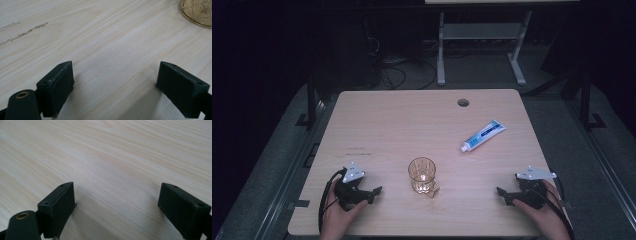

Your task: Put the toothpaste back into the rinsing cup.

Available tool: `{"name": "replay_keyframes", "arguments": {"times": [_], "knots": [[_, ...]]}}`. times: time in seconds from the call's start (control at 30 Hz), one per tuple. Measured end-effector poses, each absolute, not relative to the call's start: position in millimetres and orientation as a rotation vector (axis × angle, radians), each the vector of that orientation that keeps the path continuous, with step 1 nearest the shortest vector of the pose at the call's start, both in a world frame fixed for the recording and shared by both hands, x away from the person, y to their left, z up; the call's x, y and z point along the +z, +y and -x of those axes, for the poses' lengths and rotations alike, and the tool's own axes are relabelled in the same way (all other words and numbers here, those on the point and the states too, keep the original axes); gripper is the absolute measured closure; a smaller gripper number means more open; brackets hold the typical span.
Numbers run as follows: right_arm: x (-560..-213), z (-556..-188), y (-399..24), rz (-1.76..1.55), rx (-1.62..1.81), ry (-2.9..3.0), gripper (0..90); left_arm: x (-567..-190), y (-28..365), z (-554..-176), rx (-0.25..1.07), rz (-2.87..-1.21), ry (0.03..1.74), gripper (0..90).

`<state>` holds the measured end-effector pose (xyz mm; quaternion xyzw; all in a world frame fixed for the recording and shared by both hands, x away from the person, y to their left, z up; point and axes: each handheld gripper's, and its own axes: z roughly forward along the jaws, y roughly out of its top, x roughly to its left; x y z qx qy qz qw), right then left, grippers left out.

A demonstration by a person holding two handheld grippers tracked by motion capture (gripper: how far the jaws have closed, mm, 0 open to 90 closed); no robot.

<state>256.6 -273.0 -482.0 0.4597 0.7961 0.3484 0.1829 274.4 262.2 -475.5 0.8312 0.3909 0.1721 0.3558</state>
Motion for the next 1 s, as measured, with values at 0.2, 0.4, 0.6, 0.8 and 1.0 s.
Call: {"name": "replay_keyframes", "arguments": {"times": [0.2, 0.4, 0.6, 0.8, 1.0], "knots": [[-482, -257, -274, -1.289, 0.986, 2.249, 15.7, -475, 262, -274, 0.445, -2.147, 1.010, 12.8], [-479, -257, -278, -1.313, 0.990, 2.224, 32.1, -475, 263, -275, 0.438, -2.142, 1.013, 12.8], [-469, -262, -278, -1.323, 1.056, 2.197, 57.7, -475, 263, -275, 0.438, -2.143, 1.013, 12.8], [-464, -272, -279, -1.326, 1.118, 2.197, 80.2, -476, 262, -275, 0.444, -2.146, 1.010, 12.8], [-457, -277, -278, -1.304, 1.154, 2.210, 89.6, -475, 265, -275, 0.423, -2.135, 1.013, 12.9]]}}
